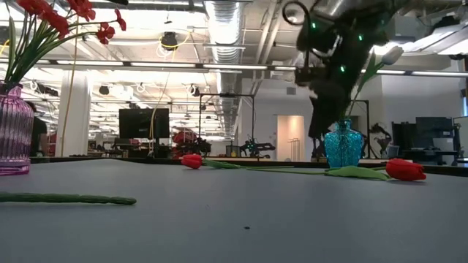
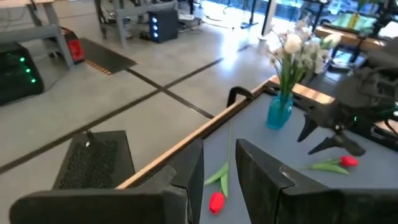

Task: Sort flowers into vase by color
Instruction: Put the right red flower into the purple vase

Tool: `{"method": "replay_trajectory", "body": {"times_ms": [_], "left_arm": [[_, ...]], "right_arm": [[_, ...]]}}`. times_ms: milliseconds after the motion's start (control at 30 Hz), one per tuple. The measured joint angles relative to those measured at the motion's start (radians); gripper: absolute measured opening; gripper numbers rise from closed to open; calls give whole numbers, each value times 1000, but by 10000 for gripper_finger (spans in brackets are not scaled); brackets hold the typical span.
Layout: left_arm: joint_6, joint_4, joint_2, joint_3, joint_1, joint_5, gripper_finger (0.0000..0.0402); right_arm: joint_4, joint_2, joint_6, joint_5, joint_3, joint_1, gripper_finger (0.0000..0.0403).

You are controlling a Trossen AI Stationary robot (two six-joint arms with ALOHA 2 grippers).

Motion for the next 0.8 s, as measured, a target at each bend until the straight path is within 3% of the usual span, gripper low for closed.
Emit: {"method": "replay_trajectory", "body": {"times_ms": [400,800], "left_arm": [[-37,-65,1,-13,10,-11,92],[-76,-72,-9,-29,10,7,103]], "right_arm": [[190,17,22,-31,-164,-19,227],[320,143,25,-57,-174,36,221]]}}
